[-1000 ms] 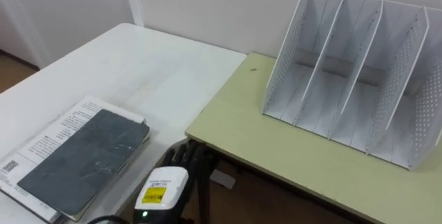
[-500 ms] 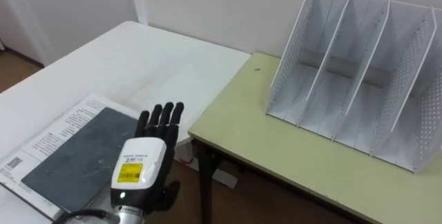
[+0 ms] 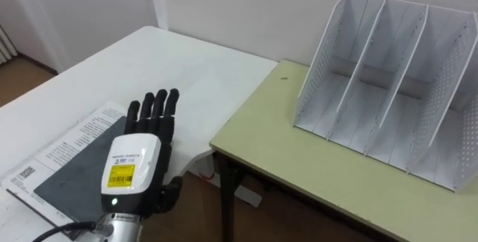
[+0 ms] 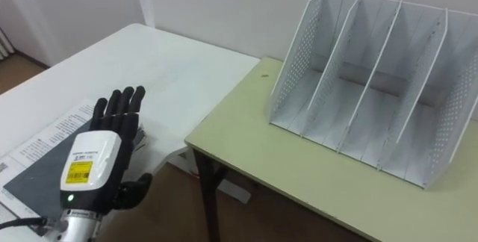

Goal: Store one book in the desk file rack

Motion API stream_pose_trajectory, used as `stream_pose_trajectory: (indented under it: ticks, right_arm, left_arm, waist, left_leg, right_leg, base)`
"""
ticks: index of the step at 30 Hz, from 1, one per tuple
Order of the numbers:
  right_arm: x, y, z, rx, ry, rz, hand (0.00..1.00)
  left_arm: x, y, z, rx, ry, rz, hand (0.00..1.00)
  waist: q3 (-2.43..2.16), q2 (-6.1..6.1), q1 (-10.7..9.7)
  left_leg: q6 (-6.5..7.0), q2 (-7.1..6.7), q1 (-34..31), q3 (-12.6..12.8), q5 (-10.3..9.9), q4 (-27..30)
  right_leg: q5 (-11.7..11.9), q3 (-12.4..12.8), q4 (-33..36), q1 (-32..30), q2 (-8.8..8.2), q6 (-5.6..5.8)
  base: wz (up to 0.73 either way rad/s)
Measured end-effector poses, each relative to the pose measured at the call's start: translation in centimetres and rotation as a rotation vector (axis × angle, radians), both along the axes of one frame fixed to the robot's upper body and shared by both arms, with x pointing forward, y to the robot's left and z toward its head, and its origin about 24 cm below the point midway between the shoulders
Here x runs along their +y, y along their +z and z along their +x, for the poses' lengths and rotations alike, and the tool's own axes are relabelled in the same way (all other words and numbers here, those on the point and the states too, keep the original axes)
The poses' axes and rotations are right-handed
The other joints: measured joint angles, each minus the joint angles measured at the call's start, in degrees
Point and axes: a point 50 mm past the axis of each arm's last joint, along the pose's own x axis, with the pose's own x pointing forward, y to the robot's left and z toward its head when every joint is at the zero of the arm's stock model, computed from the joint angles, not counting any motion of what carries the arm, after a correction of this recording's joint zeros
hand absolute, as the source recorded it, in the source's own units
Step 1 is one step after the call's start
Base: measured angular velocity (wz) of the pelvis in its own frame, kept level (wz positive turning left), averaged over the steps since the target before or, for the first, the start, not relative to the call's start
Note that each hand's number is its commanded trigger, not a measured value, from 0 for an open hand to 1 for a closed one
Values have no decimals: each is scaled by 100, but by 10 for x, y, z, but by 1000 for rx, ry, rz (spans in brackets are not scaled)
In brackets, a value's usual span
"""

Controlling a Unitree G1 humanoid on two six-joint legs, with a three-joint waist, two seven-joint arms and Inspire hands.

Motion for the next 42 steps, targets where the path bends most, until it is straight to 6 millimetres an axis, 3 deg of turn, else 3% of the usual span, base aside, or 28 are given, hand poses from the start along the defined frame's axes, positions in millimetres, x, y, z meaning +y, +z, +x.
stream_pose_trajectory:
  ticks: [20, 42]
  right_arm:
    - [-4, 1, 1, 0, -20, -9, 0]
    - [-6, 1, -1, 9, -42, -12, 0]
  left_arm:
    - [7, 0, 0, 10, 28, 25, 0]
    - [17, -14, -8, 89, 92, 44, 0]
  waist:
    - [53, 58, 4]
    - [41, 71, 2]
  left_leg:
    - [0, -5, -9, -52, 0, -12]
    - [0, -7, 5, -51, 0, -4]
  right_leg:
    - [0, -10, -3, 2, 1, 0]
    - [0, 33, -2, 9, 4, 0]
  base:
    - [0]
    - [0]
